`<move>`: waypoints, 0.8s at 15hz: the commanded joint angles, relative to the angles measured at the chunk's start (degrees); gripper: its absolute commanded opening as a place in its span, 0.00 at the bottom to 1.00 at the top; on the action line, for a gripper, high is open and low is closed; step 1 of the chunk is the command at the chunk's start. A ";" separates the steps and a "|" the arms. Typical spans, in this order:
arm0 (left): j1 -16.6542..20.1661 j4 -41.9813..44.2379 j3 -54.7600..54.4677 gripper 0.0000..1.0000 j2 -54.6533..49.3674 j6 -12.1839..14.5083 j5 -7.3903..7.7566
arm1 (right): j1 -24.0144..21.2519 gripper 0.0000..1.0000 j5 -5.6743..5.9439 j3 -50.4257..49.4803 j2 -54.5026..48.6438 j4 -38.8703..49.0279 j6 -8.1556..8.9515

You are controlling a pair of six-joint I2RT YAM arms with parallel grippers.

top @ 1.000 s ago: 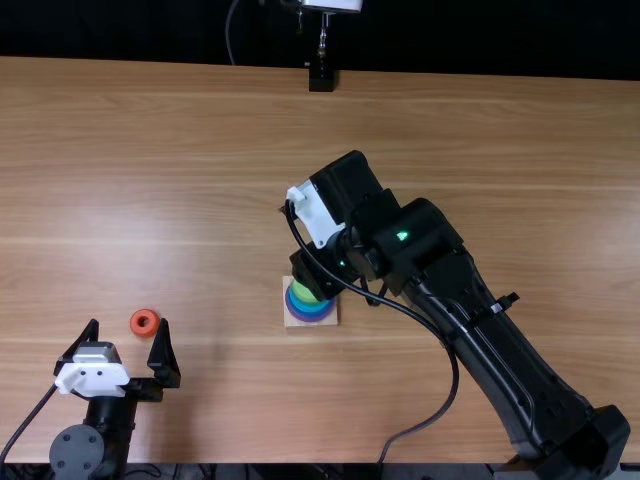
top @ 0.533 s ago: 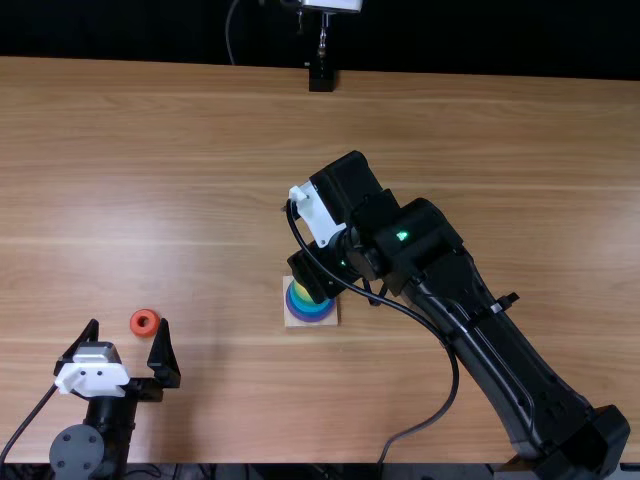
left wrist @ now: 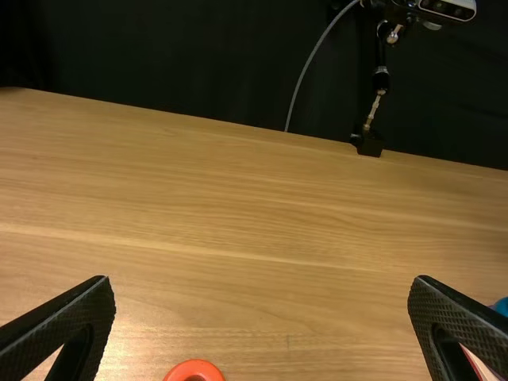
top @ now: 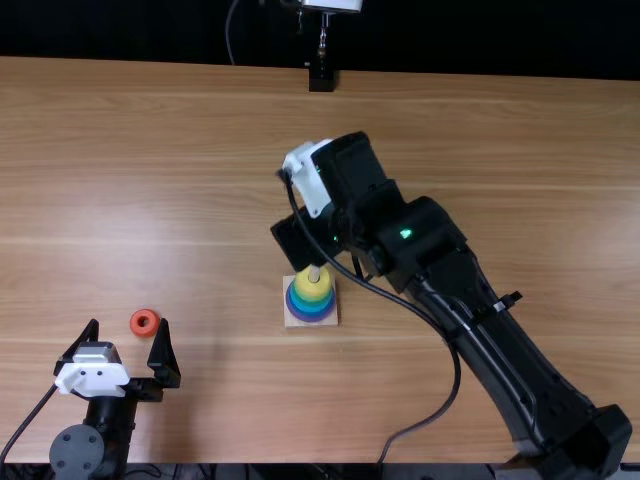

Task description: Build the Hanoi tower: stack the rings onto the peg from bottom to top in this color order: purple, dark blue, light blue, dark green, light green, yellow, orange.

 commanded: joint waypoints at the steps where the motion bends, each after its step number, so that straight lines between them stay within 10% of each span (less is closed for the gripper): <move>1: 0.32 0.03 -1.85 1.00 -0.69 0.21 -0.57 | -5.73 1.00 0.68 -2.92 -2.67 4.07 -0.02; 12: 0.32 0.03 -1.85 1.00 -0.69 0.21 -0.57 | -28.05 1.00 0.15 -62.95 -53.47 54.49 -0.86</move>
